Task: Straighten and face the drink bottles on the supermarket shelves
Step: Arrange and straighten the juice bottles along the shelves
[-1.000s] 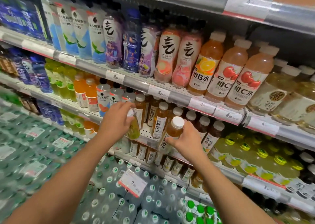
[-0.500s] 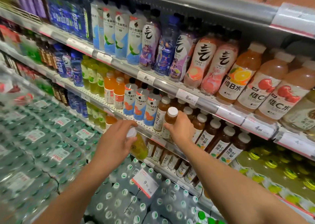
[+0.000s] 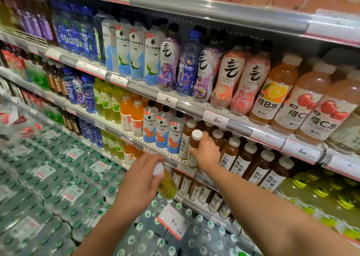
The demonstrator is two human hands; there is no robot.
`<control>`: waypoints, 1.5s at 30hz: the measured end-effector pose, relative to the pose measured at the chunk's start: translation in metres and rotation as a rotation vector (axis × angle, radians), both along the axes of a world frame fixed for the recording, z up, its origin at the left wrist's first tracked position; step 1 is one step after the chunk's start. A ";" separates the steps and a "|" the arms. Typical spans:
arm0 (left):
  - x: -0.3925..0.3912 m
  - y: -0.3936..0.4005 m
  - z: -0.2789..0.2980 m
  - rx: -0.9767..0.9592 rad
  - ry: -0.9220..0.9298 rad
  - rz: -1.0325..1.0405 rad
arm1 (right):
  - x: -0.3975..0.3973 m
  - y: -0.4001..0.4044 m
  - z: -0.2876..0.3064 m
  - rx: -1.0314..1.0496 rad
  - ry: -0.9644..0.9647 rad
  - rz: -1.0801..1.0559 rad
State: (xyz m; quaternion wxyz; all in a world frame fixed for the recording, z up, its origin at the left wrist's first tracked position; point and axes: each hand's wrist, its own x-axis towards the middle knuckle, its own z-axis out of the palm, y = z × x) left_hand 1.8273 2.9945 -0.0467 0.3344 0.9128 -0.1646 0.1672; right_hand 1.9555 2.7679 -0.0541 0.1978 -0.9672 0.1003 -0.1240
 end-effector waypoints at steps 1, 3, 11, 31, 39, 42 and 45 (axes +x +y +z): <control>0.001 -0.002 -0.001 0.010 0.004 -0.004 | 0.001 -0.001 0.001 -0.001 -0.004 0.005; 0.003 -0.005 -0.002 0.013 0.011 -0.009 | 0.004 -0.002 0.005 -0.004 -0.017 0.010; 0.006 -0.016 -0.001 0.022 0.021 -0.015 | 0.010 -0.021 0.009 -0.154 -0.033 0.115; 0.005 -0.012 -0.008 0.054 0.020 -0.031 | 0.024 -0.029 0.031 -0.490 0.060 0.222; 0.006 -0.011 -0.010 0.055 0.019 -0.039 | 0.012 -0.041 0.046 -0.512 -0.044 0.255; 0.007 -0.011 -0.012 0.063 0.019 -0.032 | 0.008 -0.056 0.047 -0.553 -0.060 0.204; 0.009 -0.014 -0.012 0.056 0.023 -0.037 | 0.008 -0.065 0.045 -0.505 -0.064 0.134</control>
